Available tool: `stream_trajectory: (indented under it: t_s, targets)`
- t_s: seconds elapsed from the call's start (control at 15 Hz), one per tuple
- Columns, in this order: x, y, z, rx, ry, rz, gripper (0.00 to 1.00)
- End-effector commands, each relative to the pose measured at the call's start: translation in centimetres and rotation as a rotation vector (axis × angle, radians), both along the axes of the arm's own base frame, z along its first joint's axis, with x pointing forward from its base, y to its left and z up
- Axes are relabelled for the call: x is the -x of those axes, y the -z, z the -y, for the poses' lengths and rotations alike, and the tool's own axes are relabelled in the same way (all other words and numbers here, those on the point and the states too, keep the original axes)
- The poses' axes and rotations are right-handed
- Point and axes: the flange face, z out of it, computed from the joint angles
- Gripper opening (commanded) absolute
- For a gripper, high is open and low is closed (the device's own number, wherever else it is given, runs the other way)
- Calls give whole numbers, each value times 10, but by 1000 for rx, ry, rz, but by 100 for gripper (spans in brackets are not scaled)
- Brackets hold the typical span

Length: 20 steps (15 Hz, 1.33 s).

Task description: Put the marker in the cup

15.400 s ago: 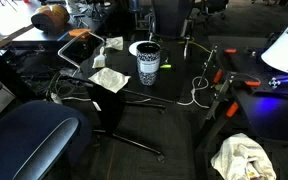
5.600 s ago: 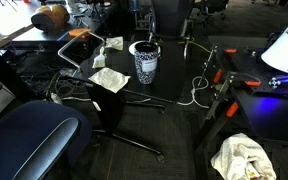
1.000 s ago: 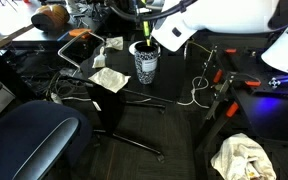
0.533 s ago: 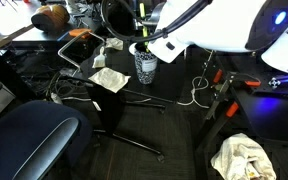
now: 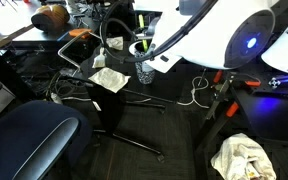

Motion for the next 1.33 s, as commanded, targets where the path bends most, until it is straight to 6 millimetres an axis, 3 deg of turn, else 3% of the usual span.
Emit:
stream_trajectory:
  t_s: [0.0, 0.13, 0.6, 1.27]
  targets:
    - [-4, 4, -3, 24, 27, 46, 39]
    - [-3, 0, -4, 35, 36, 64, 47]
    - [7, -31, -7, 63, 64, 137, 99]
    - [12, -133, 9, 35, 94, 293, 100]
